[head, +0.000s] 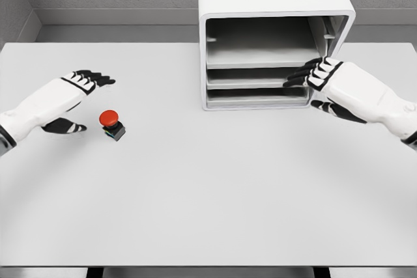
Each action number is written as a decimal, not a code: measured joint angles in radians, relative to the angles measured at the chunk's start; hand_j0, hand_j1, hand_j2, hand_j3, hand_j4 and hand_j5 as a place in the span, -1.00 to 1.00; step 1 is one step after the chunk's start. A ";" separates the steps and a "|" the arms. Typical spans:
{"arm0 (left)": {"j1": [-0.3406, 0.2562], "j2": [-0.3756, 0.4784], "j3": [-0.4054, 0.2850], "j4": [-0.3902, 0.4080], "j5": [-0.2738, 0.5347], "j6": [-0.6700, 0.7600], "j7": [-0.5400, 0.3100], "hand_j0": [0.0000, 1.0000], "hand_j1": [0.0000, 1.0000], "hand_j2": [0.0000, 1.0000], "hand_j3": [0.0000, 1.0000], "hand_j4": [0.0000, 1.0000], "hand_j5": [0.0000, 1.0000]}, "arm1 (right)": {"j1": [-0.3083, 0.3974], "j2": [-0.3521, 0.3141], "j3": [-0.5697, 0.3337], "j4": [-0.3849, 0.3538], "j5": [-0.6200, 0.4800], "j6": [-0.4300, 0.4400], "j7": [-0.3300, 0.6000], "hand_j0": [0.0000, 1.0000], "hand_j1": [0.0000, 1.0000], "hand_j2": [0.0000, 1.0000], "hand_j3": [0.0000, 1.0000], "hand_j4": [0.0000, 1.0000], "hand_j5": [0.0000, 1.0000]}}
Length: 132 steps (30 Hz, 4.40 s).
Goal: Slide open multi-storey tabletop storage cabinets and put open load switch and slide close multi-storey tabletop storage cabinets
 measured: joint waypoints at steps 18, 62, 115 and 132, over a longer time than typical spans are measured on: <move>-0.002 -0.017 -0.080 0.060 0.005 0.000 -0.010 1.00 1.00 1.00 1.00 1.00 1.00 | -0.135 0.126 0.127 0.032 0.014 0.000 0.003 0.43 0.43 0.43 0.43 0.43 0.43; 0.003 -0.013 -0.086 0.067 -0.030 0.000 -0.010 -0.10 -0.10 -0.10 -0.10 -0.10 -0.10 | -0.342 0.314 0.259 0.446 0.031 0.004 0.041 0.53 0.53 0.53 0.53 0.53 0.53; 0.048 -0.015 -0.063 -0.066 0.155 -0.001 -0.010 -0.28 -0.28 -0.28 -0.28 -0.28 -0.28 | -0.075 0.160 0.138 0.133 0.036 0.000 0.044 0.54 0.54 0.54 0.54 0.54 0.54; 0.064 -0.022 -0.053 -0.113 0.201 -0.001 -0.011 -0.28 -0.28 -0.28 -0.28 -0.28 -0.28 | 0.014 0.130 0.081 0.052 0.030 0.000 0.042 0.54 0.54 0.54 0.54 0.54 0.54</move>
